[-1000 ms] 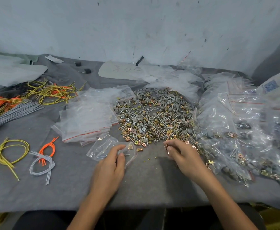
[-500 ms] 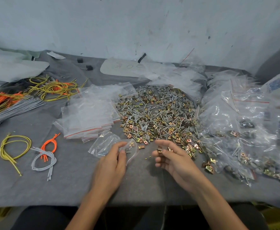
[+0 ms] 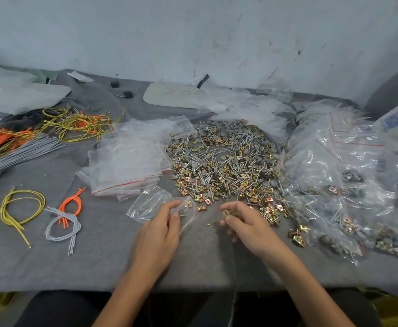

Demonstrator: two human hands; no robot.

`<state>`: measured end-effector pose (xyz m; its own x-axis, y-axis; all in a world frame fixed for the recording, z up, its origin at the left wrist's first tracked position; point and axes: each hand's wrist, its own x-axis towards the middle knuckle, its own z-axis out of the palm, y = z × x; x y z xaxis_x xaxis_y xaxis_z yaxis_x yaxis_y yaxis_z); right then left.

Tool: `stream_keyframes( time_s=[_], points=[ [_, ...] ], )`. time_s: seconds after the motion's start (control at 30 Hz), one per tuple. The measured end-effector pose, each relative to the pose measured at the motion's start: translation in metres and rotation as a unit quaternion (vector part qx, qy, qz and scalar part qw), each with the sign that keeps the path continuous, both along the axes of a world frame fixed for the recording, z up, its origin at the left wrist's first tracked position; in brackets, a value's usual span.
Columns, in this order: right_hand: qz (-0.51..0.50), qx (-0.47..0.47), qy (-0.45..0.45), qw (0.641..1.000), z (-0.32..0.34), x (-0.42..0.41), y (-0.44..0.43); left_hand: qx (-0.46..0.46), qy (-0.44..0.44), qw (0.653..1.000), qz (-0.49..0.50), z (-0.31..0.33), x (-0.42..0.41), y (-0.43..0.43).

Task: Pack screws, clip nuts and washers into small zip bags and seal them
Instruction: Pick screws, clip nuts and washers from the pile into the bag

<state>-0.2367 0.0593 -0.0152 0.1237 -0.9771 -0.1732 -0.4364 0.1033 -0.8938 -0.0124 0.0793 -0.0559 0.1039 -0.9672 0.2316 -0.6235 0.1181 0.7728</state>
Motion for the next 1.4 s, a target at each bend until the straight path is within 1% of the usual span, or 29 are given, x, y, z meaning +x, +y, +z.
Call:
stream_keyframes(
  time_s=[0.03,0.07,0.1,0.13,0.2,0.27,0.3,0.37,0.43,0.5,0.57,0.63,0.7,0.77,0.87,1.03,1.17,1.27,1.33,1.4],
  points=[
    [0.023,-0.047,0.099,0.994,0.002,-0.002,-0.002,0.001,0.0,1.0,-0.001,0.0,0.0,0.0],
    [0.037,-0.096,0.19,0.976,0.005,-0.006,-0.004,0.003,0.001,1.0,-0.002,0.001,0.0,0.001],
    [0.032,-0.135,0.255,0.957,0.01,-0.011,-0.006,0.005,0.002,1.0,-0.003,0.001,0.0,0.001],
    [0.011,-0.158,0.296,0.942,0.015,-0.02,-0.009,0.005,0.001,1.0,-0.005,0.001,0.0,0.001],
    [-0.043,-0.166,0.349,0.921,0.025,-0.046,-0.009,0.004,0.0,1.0,-0.008,0.002,0.001,0.001],
    [-0.081,-0.146,0.387,0.907,0.034,-0.076,-0.001,0.006,0.003,1.0,-0.008,0.003,0.0,0.001],
    [-0.078,-0.129,0.41,0.899,0.036,-0.089,0.005,0.008,0.005,1.0,-0.008,0.003,0.0,0.001],
    [-0.038,-0.089,0.459,0.883,0.035,-0.102,0.015,0.01,0.008,1.0,-0.006,0.003,0.0,0.001],
    [-0.01,-0.065,0.481,0.874,0.034,-0.103,0.021,0.011,0.014,1.0,-0.004,0.003,-0.001,0.001],
    [-0.025,-0.097,0.472,0.876,0.035,-0.099,0.021,0.011,0.017,1.0,-0.003,0.004,-0.001,0.001],
    [-0.035,-0.165,0.413,0.895,0.037,-0.08,0.015,0.008,0.017,1.0,0.0,0.005,-0.002,0.001],
    [0.014,-0.203,0.333,0.921,0.038,-0.046,0.003,0.003,0.017,1.0,0.002,0.005,-0.002,0.001],
    [0.086,-0.181,0.298,0.933,0.031,-0.006,-0.013,0.003,0.018,1.0,0.004,0.005,-0.001,0.001],
    [0.126,-0.163,0.297,0.932,0.022,0.026,-0.028,0.0,0.013,1.0,0.005,0.004,-0.001,0.001],
    [0.141,-0.158,0.313,0.926,0.013,0.047,-0.044,-0.004,0.003,1.0,0.007,0.004,-0.001,0.001],
    [0.09,-0.167,0.347,0.918,0.006,0.04,-0.052,0.002,-0.001,1.0,0.008,0.002,-0.002,0.0],
    [0.098,-0.147,0.375,0.91,0.009,0.033,-0.053,-0.002,0.0,1.0,0.012,0.003,-0.003,0.001],
    [0.102,-0.16,0.392,0.9,0.011,0.031,-0.048,0.0,0.003,1.0,0.011,0.003,-0.003,0.002],
    [0.085,-0.175,0.37,0.908,0.014,0.03,-0.041,0.001,0.005,1.0,0.01,0.003,-0.002,0.002],
    [0.057,-0.183,0.295,0.936,0.018,0.032,-0.029,0.004,0.004,1.0,0.006,0.003,-0.002,0.001]
  ],
)
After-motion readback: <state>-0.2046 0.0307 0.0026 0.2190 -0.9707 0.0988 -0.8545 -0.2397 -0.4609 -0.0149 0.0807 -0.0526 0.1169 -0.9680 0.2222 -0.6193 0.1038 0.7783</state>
